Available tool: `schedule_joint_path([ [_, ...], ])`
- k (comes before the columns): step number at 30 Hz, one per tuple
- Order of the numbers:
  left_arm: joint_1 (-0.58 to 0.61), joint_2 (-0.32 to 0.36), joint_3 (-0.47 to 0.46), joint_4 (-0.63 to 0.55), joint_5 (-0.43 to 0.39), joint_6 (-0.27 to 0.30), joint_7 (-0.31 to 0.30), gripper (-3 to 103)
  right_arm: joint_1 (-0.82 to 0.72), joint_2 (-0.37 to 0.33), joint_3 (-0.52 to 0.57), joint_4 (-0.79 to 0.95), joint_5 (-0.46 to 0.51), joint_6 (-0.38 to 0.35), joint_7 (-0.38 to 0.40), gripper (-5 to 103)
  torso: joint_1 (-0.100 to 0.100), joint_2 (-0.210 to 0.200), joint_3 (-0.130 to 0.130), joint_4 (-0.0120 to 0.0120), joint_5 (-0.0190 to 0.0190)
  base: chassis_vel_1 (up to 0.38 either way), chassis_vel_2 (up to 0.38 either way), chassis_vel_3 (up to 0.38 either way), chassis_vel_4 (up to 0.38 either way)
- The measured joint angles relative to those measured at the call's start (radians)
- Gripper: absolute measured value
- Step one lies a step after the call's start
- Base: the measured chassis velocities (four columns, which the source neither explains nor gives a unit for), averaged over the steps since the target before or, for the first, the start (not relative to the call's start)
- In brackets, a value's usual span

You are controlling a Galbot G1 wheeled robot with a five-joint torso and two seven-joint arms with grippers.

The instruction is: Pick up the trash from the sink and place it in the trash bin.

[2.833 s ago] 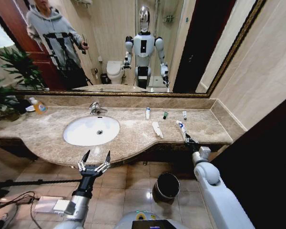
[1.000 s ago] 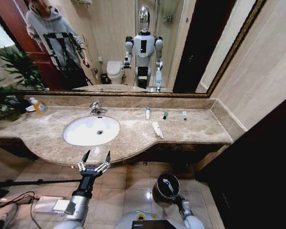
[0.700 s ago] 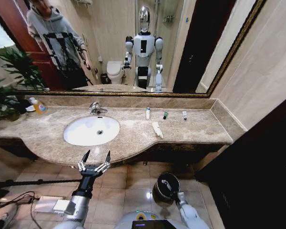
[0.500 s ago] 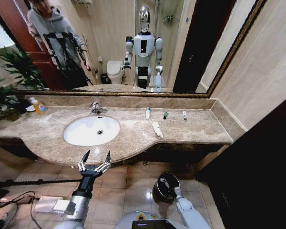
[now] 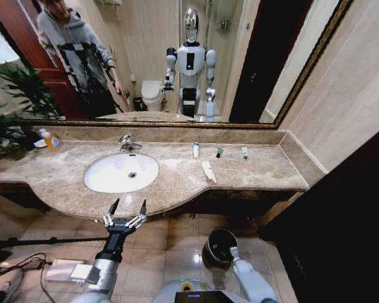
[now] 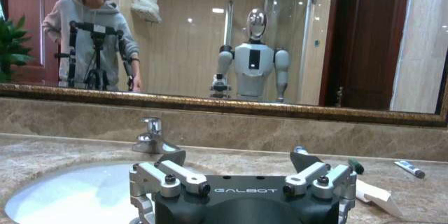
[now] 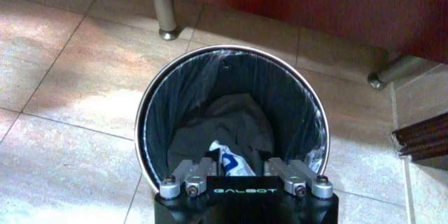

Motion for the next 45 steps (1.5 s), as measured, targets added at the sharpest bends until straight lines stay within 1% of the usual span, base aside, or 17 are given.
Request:
schedule_joint_path([
  [1, 0.000, 0.000, 0.000, 0.000, 0.000, 0.000, 0.000, 100, 0.000, 0.000, 0.000, 0.000, 0.000, 0.000, 0.000, 29, 0.000, 0.000, 0.000, 0.0000, 0.0000, 0.000, 0.000, 0.000, 0.000],
  [4, 0.000, 0.000, 0.000, 0.000, 0.000, 0.000, 0.000, 100, -0.009, 0.000, 0.000, 0.015, 0.000, 0.002, -0.005, 45, 0.000, 0.000, 0.000, 0.0000, 0.0000, 0.000, 0.000, 0.000, 0.000],
  [5, 0.000, 0.000, 0.000, 0.000, 0.000, 0.000, 0.000, 100, -0.009, 0.000, 0.000, 0.015, 0.000, 0.002, -0.005, 45, 0.000, 0.000, 0.000, 0.0000, 0.0000, 0.000, 0.000, 0.000, 0.000],
  [8, 0.000, 0.000, 0.000, 0.000, 0.000, 0.000, 0.000, 100, -0.026, -0.002, 0.002, 0.046, -0.001, 0.011, -0.015, 61, 0.000, 0.000, 0.000, 0.0000, -0.0001, 0.000, 0.000, 0.000, 0.000],
  [13, 0.000, 0.000, 0.000, 0.000, 0.000, 0.000, 0.000, 100, -0.040, -0.002, 0.007, 0.063, 0.006, 0.059, -0.015, 73, 0.000, 0.000, 0.000, 0.0000, 0.0000, 0.000, 0.000, 0.000, 0.000],
  [16, 0.000, 0.000, 0.000, 0.000, 0.000, 0.000, 0.000, 100, -0.061, -0.002, 0.008, 0.100, 0.005, 0.062, -0.013, 89, 0.000, 0.000, 0.000, 0.0000, 0.0000, 0.000, 0.000, 0.000, 0.000],
  [17, 0.000, 0.000, 0.000, 0.000, 0.000, 0.000, 0.000, 100, -0.061, -0.002, 0.008, 0.100, 0.005, 0.062, -0.013, 89, 0.000, 0.000, 0.000, 0.0000, 0.0000, 0.000, 0.000, 0.000, 0.000],
  [19, 0.000, 0.000, 0.000, 0.000, 0.000, 0.000, 0.000, 100, -0.086, 0.000, 0.009, 0.141, 0.002, 0.059, 0.000, 99, 0.000, 0.000, 0.000, 0.0000, 0.0000, 0.000, 0.000, 0.000, 0.000],
  [28, 0.000, 0.000, 0.000, 0.000, 0.000, 0.000, 0.000, 100, -0.143, -0.003, 0.015, 0.217, -0.006, 0.051, 0.006, 100, 0.000, 0.000, 0.000, 0.0000, 0.0001, 0.000, 0.000, 0.000, 0.000],
  [31, 0.000, 0.000, 0.000, 0.000, 0.000, 0.000, 0.000, 100, -0.190, -0.013, 0.017, 0.293, 0.017, 0.042, 0.005, 100, 0.000, 0.000, 0.000, 0.0001, 0.0000, 0.000, 0.000, 0.000, 0.000],
  [35, 0.000, 0.000, 0.000, 0.000, 0.000, 0.000, 0.000, 100, -0.279, -0.027, 0.019, 0.434, 0.076, 0.044, 0.018, 100, 0.000, 0.000, 0.000, -0.0001, -0.0001, 0.000, 0.000, 0.000, 0.000],
  [38, 0.000, 0.000, 0.000, 0.000, 0.000, 0.000, 0.000, 100, -0.368, -0.040, 0.039, 0.602, 0.112, 0.120, 0.053, 100, 0.000, 0.000, 0.000, 0.0000, 0.0001, 0.000, 0.000, 0.000, 0.000],
  [39, 0.000, 0.000, 0.000, 0.000, 0.000, 0.000, 0.000, 100, -0.368, -0.040, 0.039, 0.602, 0.112, 0.120, 0.053, 100, 0.000, 0.000, 0.000, 0.0000, 0.0001, 0.000, 0.000, 0.000, 0.000],
  [40, 0.000, 0.000, 0.000, 0.000, 0.000, 0.000, 0.000, 100, -0.402, -0.045, 0.046, 0.681, 0.146, 0.130, 0.062, 100, 0.000, 0.000, 0.000, -0.0001, 0.0001, 0.000, 0.000, 0.000, 0.000],
  [43, 0.000, 0.000, 0.000, 0.000, 0.000, 0.000, 0.000, 100, -0.513, -0.060, 0.073, 0.946, 0.257, 0.098, 0.076, 100, 0.000, 0.000, 0.000, -0.0001, -0.0001, 0.000, 0.000, 0.000, 0.000],
  [44, 0.000, 0.000, 0.000, 0.000, 0.000, 0.000, 0.000, 100, -0.513, -0.060, 0.073, 0.946, 0.257, 0.098, 0.076, 100, 0.000, 0.000, 0.000, -0.0001, -0.0001, 0.000, 0.000, 0.000, 0.000],
  [45, 0.000, 0.000, 0.000, 0.000, 0.000, 0.000, 0.000, 100, -0.550, -0.062, 0.085, 1.045, 0.286, 0.079, 0.080, 100, 0.000, 0.000, 0.000, -0.0001, -0.0001, 0.000, 0.000, 0.000, 0.000],
])
